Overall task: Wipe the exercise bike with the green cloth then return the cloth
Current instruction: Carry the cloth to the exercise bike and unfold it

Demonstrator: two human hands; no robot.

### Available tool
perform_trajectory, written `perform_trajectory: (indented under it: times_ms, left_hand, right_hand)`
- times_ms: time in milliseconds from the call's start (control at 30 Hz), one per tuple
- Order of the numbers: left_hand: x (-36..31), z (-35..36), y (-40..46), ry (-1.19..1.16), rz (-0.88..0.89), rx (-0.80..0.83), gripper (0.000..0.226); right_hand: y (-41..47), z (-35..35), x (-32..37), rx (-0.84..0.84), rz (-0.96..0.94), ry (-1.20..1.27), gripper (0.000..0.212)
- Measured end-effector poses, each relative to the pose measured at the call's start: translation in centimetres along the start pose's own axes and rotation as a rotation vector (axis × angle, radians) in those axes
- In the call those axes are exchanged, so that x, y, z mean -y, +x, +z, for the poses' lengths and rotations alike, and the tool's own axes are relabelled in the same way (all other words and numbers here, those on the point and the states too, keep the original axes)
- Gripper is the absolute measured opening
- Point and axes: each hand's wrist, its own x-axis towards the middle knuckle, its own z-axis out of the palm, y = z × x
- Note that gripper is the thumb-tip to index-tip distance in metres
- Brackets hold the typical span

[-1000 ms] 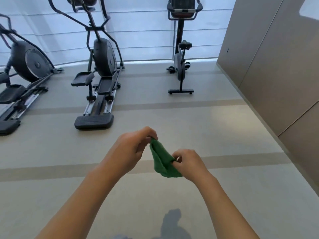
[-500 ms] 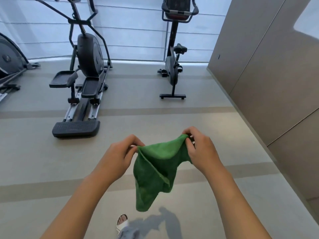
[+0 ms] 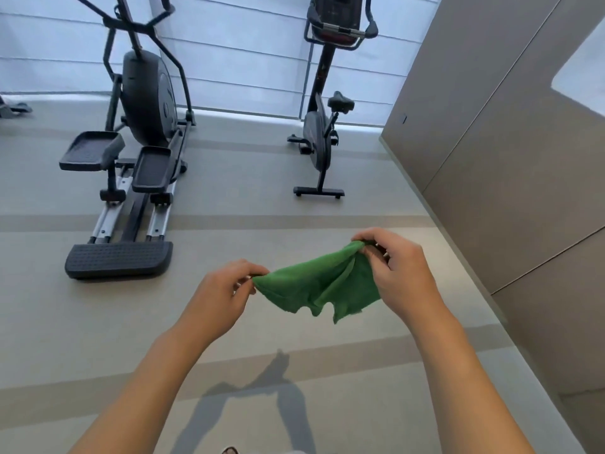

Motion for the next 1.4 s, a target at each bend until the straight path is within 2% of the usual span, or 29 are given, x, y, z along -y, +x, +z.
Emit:
perform_trajectory:
  times_ms: [67,167,367,500,633,800,900,967,1033,1133,1233,1333,1400]
  left_hand:
    - [1.2,-0.4,1.6,-0.004,0.011,-0.013,0.053]
    - [2.6,-0.6,3.9,-0.023,-0.001,-0.069,0.041]
    - [3.4,-1.0,8.1,-0.216,-0.13,-0.144,0.031]
    - [3.5,-1.9,12.4,-0.126,-0.121,-0.198,0.026]
    - [2.7,-2.0,17.7,-0.021,-0.103,-0.243,0.028]
    - [1.1,-1.2,24.4,-0.068,-0.136,-0.279,0.039]
    - [0.3,-0.5,28.6,-0.124,-0.155,-0.346,0.03]
    - [0.3,-0.2,31.1,-0.11,-0.156,-0.4,0.028]
    - [0.3,0.1,33.4,-0.037,-0.13,-0.401,0.036]
    - [0.1,0.5,36.7,0.082,-0.083,-0.363,0.041]
    - [-0.3,0.9,39.7,0.147,-0.005,-0.327,0.041]
    - [0.0,0.8,42.8,0.156,0.035,-0.34,0.04]
    - [0.6,0.6,44.8,0.133,0.029,-0.349,0.044]
  right_hand:
    - [1.3,0.7,-0.1,0.005,-0.004,-0.012,0.028]
    - [3.5,1.7,-0.6,-0.006,-0.001,0.006,0.026]
    - [9.0,3.5,-2.9,0.001,-0.02,0.044,0.026]
    - [13.5,4.8,-6.4,0.081,0.012,0.049,0.025]
    - [18.7,5.5,-10.6,0.239,0.07,0.057,0.028]
    - [25.1,5.5,-14.8,0.436,0.107,0.04,0.028]
    - [28.2,6.4,-16.7,0.623,0.132,0.056,0.028]
    - [29.7,7.5,-17.6,0.733,0.13,0.048,0.026]
    - [31.0,8.7,-18.5,0.806,0.117,0.069,0.025]
    - [32.8,10.2,-20.0,0.795,0.161,0.13,0.029]
    - [35.3,11.6,-21.2,0.687,0.184,0.147,0.028]
    - [38.3,13.6,-21.5,0.555,0.166,0.186,0.029]
    - [40.1,15.6,-21.3,0.556,0.174,0.196,0.038]
